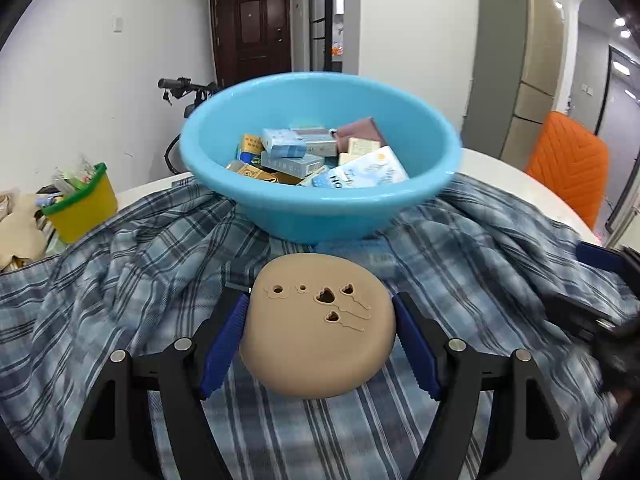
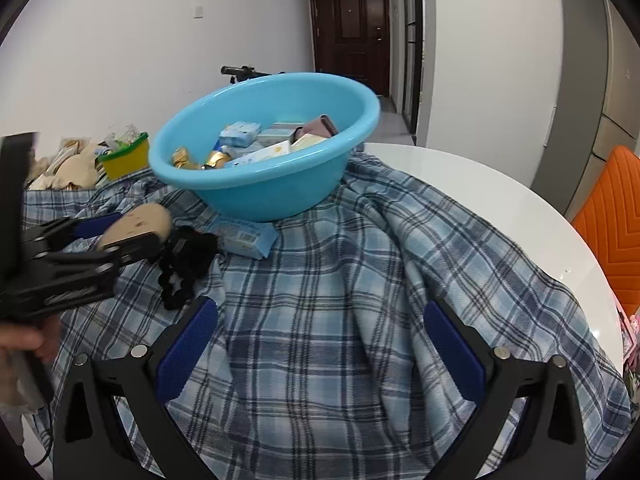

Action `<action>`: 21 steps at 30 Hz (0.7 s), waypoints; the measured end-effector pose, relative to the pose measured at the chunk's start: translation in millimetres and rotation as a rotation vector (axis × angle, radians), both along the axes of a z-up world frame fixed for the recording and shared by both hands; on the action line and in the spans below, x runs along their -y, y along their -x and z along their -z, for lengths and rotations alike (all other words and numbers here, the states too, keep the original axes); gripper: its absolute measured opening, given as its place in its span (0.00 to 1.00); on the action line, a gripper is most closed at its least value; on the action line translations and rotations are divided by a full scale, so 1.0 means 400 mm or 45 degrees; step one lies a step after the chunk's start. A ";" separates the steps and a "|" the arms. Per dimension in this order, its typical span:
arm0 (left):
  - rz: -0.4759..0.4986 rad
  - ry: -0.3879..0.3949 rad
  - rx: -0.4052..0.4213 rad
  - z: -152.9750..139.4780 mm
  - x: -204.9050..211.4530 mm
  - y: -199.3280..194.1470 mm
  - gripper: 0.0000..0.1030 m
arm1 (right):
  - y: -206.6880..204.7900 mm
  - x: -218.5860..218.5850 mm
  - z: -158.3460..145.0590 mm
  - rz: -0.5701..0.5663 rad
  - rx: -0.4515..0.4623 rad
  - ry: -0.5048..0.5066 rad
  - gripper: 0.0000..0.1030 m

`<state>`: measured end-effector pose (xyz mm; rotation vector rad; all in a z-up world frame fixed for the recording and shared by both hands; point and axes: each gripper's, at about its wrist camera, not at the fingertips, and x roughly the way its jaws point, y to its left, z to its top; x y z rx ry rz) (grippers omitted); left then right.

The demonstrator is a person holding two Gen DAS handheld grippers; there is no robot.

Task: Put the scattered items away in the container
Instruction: 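Grasp the black plush toy with the right gripper while the left holds the lid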

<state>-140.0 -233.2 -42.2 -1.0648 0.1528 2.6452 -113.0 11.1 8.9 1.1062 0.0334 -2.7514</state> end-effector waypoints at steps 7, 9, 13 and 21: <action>0.026 0.024 -0.023 -0.035 0.038 -0.156 0.73 | -0.010 0.058 0.008 -0.064 0.013 -0.035 1.00; 0.024 0.030 -0.033 -0.038 0.044 -0.179 0.73 | -0.012 0.077 0.011 -0.084 0.019 -0.044 1.00; -0.002 0.023 -0.027 -0.033 0.069 -0.186 0.73 | -0.018 0.118 0.008 -0.137 0.019 -0.070 1.00; -0.099 0.005 -0.018 -0.013 0.158 -0.185 0.74 | 0.016 0.203 0.010 -0.242 0.073 -0.051 1.00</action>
